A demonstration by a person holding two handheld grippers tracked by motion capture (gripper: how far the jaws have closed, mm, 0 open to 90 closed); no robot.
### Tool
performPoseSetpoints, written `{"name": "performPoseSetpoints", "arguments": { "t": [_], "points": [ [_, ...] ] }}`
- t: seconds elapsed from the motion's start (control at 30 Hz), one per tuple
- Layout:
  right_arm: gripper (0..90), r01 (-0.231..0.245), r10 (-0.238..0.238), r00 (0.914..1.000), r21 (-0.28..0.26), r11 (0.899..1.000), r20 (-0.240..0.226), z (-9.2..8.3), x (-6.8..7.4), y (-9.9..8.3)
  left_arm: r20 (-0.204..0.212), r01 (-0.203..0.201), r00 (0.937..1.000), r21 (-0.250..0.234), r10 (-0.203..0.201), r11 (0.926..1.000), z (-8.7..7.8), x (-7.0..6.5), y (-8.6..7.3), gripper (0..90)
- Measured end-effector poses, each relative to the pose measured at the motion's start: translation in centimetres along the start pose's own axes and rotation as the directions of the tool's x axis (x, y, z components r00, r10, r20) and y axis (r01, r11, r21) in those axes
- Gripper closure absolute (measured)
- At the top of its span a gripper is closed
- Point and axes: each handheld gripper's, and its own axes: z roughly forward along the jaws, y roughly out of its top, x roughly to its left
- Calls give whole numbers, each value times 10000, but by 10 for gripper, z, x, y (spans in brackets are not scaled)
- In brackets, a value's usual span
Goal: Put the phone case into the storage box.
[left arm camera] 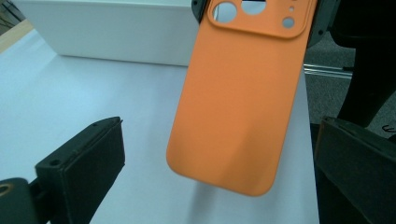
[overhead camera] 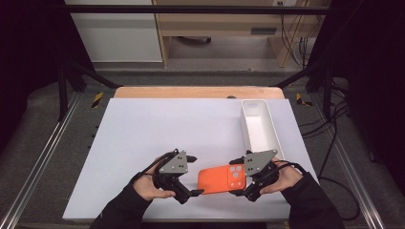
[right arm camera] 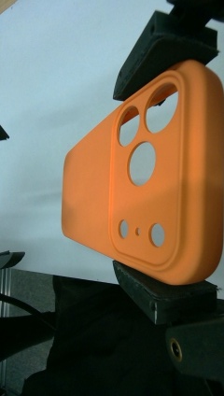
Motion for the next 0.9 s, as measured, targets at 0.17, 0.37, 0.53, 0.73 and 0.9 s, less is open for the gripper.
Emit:
{"name": "performPoseSetpoints", "arguments": {
  "t": [0.17,0.37,0.53,0.73,0.9],
  "points": [
    [162,84,-85,10000,252,9996,33,-8,-3,7,71,277,9996,-1,-277,9996,2,1,-2,0],
    [162,78,-83,9999,601,9982,82,-16,-7,18,215,322,9992,155,-326,9994,3,0,-3,0],
    [162,162,-155,9999,1040,9944,-71,-18,-9,28,242,421,9988,368,-430,9984,5,2,-4,0],
    [162,297,-268,9994,1544,9876,-207,-18,-12,41,273,389,9988,573,-405,9976,7,1,-2,0],
    [161,467,-418,9987,1850,9816,-299,-20,-13,51,226,440,9987,788,-459,9959,7,1,0,0]
  ]
}}
